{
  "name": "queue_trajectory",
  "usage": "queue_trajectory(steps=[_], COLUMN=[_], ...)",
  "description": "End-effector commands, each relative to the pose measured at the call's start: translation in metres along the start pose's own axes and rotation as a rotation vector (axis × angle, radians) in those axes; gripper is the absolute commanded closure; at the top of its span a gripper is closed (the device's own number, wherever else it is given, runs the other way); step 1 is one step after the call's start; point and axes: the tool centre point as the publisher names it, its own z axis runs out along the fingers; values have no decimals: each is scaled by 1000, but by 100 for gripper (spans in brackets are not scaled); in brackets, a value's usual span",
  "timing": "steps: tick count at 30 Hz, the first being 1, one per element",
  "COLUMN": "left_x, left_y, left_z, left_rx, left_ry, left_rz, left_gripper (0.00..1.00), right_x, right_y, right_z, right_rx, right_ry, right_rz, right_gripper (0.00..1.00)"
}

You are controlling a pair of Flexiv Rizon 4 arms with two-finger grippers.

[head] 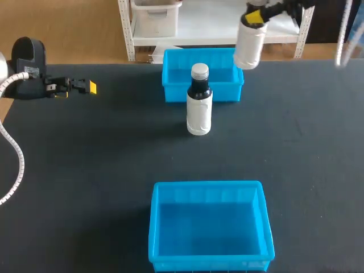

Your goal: Pick up the bottle, and place it in the far bin if it is heavy, or in the near bin if it is light.

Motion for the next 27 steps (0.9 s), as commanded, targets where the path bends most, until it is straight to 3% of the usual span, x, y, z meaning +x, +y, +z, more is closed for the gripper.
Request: queue_trajectory(steps=[1,13,27], left_x=[0,0,0], left_y=[0,0,0], left_z=[0,0,0], left_rx=[0,0,0], left_ry=[0,0,0], left_rz=[0,0,0], left_gripper=[0,0,0], right_x=[-12,-28,-21], right_y=[-40,-49,-38], right_z=[33,88,118], right_rx=[-165,-236,-291], right_ry=[3,-5,-20], right_rz=[-12,-30,3], right_gripper=[100,100,100])
